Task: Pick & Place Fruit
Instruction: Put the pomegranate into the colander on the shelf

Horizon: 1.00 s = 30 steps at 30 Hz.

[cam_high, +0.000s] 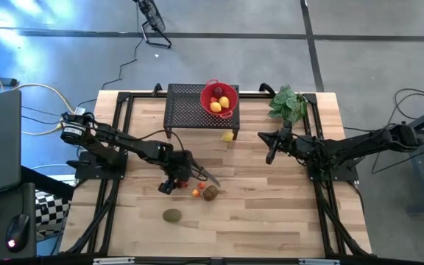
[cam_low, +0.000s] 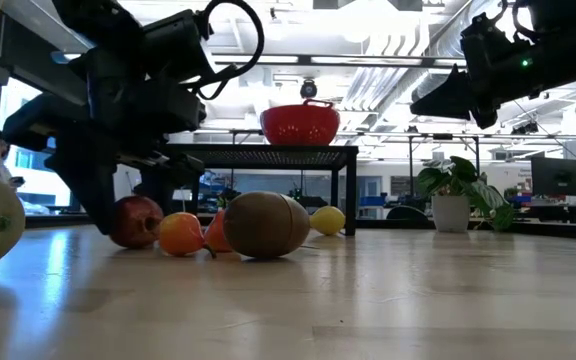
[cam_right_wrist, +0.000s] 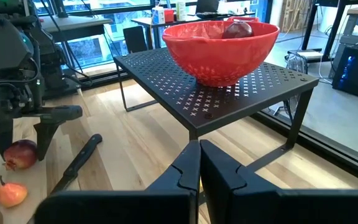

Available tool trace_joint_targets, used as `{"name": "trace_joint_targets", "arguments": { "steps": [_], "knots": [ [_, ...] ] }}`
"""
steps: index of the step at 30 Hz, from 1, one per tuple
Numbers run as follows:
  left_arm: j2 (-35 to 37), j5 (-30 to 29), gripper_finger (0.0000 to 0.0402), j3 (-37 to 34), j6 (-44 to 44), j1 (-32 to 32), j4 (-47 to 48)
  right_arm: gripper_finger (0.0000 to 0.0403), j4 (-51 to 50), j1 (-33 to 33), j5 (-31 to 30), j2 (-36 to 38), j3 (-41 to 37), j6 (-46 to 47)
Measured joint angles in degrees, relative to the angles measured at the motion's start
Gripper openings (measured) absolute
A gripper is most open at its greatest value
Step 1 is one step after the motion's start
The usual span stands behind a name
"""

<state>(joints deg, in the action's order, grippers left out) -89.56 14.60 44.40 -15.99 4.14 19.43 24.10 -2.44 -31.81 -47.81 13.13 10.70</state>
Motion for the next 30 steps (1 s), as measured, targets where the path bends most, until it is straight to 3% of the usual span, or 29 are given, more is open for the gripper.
{"name": "trace_joint_targets", "arguments": {
  "steps": [11, 30],
  "knots": [
    [0.0, -0.16, 0.0219, 0.0, 1.31, 0.0, 0.06, 0.0003, -0.45, 0.0, 0.01, 0.0, 0.0, 0.01],
    [3.35, -0.86, 0.0216, 0.57, 4.91, -0.01, 1.01, 0.0003, -1.27, -0.01, 0.22, 0.0, 0.0, -0.44]
  ]
}}
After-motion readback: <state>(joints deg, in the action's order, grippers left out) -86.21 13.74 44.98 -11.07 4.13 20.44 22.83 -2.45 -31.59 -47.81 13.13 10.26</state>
